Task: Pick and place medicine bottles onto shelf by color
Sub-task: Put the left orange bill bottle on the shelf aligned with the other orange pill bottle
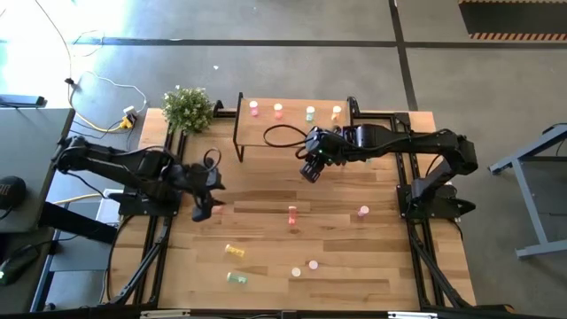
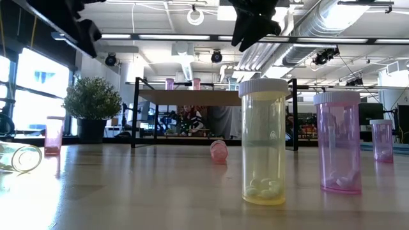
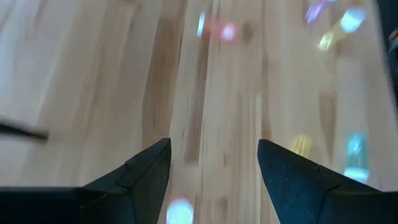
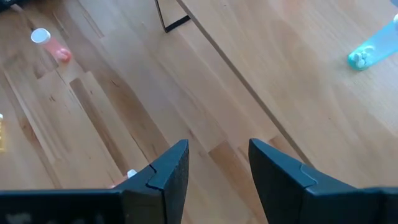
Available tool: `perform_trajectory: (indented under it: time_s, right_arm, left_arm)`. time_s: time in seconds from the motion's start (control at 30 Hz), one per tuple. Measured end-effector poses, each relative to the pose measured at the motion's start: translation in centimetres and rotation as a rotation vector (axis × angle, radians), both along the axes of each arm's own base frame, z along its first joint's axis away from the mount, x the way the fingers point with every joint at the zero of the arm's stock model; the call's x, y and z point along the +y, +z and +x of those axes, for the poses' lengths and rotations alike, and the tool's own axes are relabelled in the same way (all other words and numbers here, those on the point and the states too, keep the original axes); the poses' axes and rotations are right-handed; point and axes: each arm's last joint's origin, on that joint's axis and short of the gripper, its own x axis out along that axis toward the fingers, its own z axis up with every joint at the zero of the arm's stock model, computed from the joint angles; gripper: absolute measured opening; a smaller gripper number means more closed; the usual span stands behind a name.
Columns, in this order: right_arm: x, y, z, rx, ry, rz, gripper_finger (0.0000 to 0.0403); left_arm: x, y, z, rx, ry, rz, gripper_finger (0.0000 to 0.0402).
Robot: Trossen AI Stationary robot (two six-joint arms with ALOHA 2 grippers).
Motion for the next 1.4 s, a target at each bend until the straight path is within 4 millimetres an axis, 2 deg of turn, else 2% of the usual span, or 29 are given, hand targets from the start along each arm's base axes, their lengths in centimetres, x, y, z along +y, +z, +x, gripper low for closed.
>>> perform_trajectory:
  time_s: [0.2, 0.47, 0.77, 0.97, 1.4]
  right_arm:
    - [0.0, 0.2, -0.4, 0.028, 0.044, -0.022, 0.0158]
    - [0.1, 2.7, -2.7, 0.0, 0.073, -0.043, 0.0158]
    - [0.3, 5.3, -5.6, -0.085, 0.099, -0.074, 0.0158]
    - [0.4, 6.3, -6.8, -0.119, 0.108, -0.086, 0.0158]
    - [0.3, 6.5, -7.1, -0.102, 0.112, -0.14, 0.0158]
  left_arm:
    - [-1.2, -0.6, -0.9, 0.099, -0.014, -0.007, 0.0229]
    - [-1.9, -1.2, -1.1, 0.139, 0.055, 0.067, 0.0229]
    - [-2.0, -6.1, -1.4, 0.184, 0.167, -0.011, 0.0229]
    - [-1.8, -7.6, -1.4, 0.164, 0.227, -0.007, 0.0229]
    - [-1.5, -9.9, -2.1, 0.186, 0.315, 0.012, 0.0229]
